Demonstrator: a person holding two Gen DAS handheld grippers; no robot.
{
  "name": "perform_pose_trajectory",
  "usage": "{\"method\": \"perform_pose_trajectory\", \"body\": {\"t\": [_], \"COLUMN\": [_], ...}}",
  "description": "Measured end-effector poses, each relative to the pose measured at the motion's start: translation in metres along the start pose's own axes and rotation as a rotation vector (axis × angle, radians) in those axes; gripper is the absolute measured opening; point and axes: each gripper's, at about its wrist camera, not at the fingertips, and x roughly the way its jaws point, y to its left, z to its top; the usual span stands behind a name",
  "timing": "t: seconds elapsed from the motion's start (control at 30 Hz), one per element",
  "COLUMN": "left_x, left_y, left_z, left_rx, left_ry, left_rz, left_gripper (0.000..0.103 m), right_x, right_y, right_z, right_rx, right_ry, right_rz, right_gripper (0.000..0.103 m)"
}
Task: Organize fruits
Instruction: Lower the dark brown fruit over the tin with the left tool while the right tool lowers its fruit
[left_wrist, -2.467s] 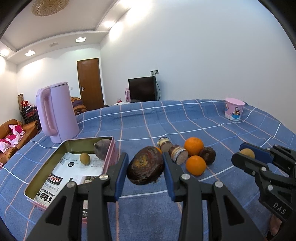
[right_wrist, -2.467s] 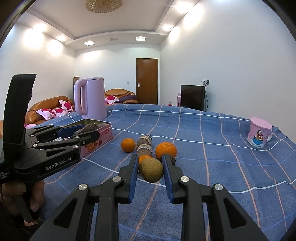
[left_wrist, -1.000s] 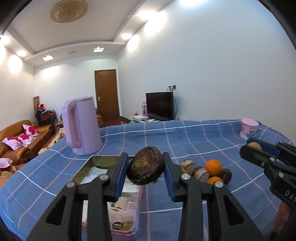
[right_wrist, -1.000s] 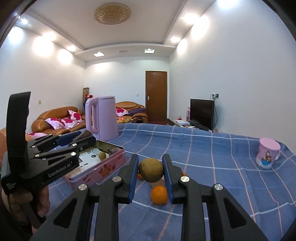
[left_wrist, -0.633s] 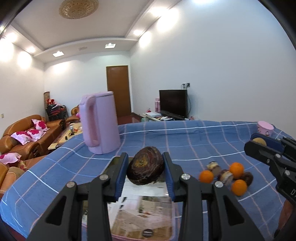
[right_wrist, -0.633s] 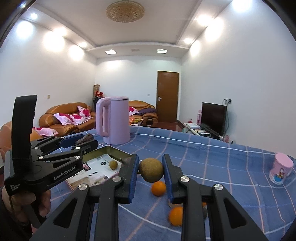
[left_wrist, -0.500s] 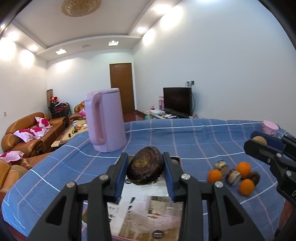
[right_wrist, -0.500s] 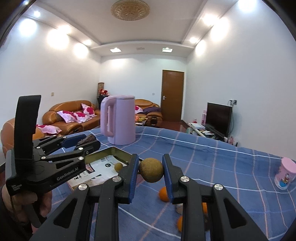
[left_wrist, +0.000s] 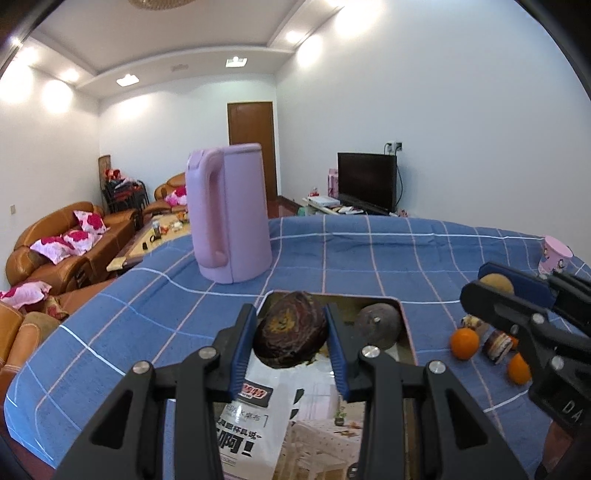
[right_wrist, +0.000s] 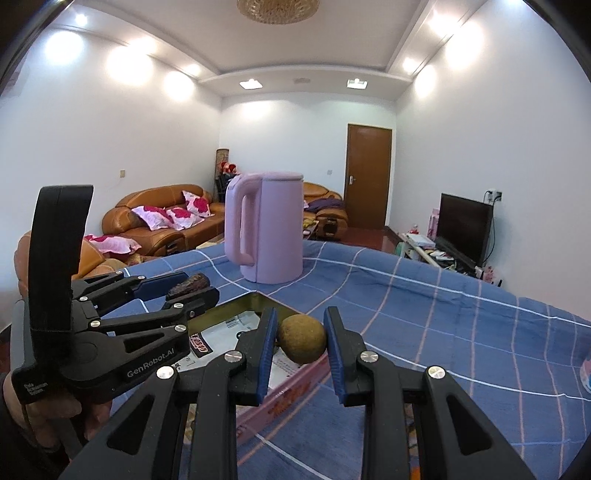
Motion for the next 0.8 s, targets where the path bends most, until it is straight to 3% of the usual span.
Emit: {"method": "perform_pose_trajectory", "body": {"t": [0.2, 0.8], "left_x": [0.013, 0.033], "left_y": [0.008, 0.008], "left_z": [-0.001, -0.010], "left_rx": [-0.004, 0.017], "left_ry": [0.042, 0.136], "left_rz": [0.007, 0.023], "left_gripper": [0.039, 0.039], "right_x": [0.030, 0.060], "right_y": [0.003, 0.017], "right_z": [-0.003, -0.015], "right_rx": [0.023, 0.010], "right_ry": [0.049, 0.128], "right_rz": [0.015, 0.043], "right_gripper": [0.028, 0.028]}}
